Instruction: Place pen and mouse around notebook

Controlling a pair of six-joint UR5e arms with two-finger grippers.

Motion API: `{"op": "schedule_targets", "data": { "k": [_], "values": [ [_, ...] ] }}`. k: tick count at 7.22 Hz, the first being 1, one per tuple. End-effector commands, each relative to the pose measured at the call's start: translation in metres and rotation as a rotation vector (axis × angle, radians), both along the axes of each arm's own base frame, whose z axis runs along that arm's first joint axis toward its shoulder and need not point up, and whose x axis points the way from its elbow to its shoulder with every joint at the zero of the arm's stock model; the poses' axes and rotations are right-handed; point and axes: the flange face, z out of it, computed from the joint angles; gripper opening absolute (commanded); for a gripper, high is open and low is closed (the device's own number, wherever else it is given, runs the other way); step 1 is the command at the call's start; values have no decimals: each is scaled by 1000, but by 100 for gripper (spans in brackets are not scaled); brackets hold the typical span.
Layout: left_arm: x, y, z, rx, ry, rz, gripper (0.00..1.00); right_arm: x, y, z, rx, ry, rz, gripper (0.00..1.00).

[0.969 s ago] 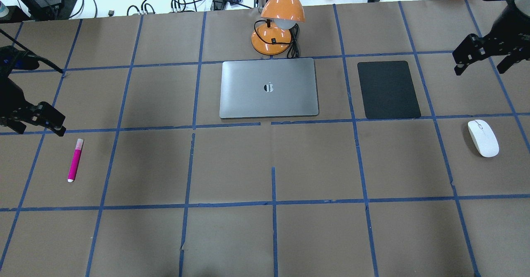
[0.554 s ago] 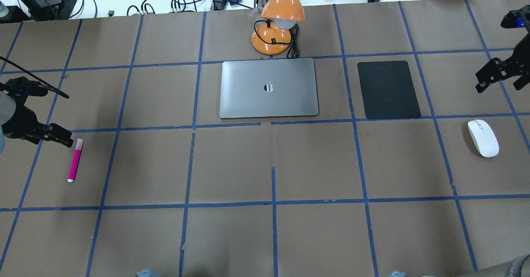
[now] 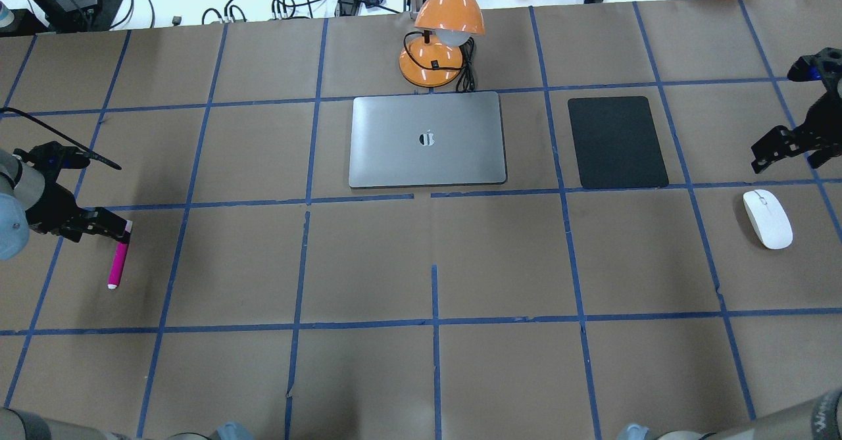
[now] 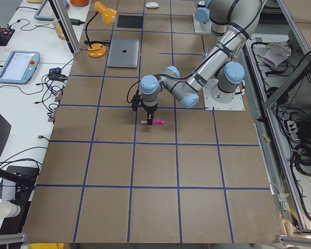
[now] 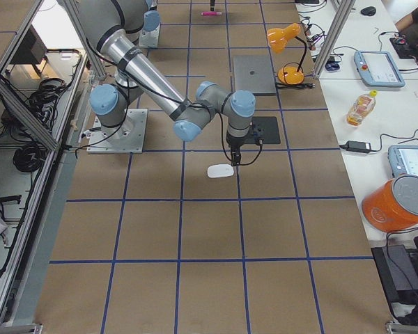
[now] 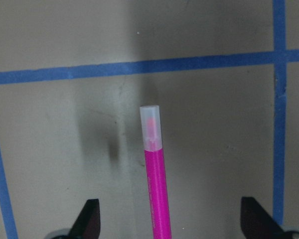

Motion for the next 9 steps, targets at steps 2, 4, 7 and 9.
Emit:
{"op": "schedule_targets", "data": {
  "k": [2,4,7,9],
  "values": [
    [7,0,-21,6,-3,25,68,-21,5,-33,35,-30,36,100],
    [2,5,-26,18,7,28,56,-33,5,-55,49,-41,47,100],
    [0,7,-25,20,10,29,5,-33,5,-69,69,-62,39,100],
    [1,7,-22,15,6,29,0,-32,7,-76,93,-74,37,100]
  ]
}}
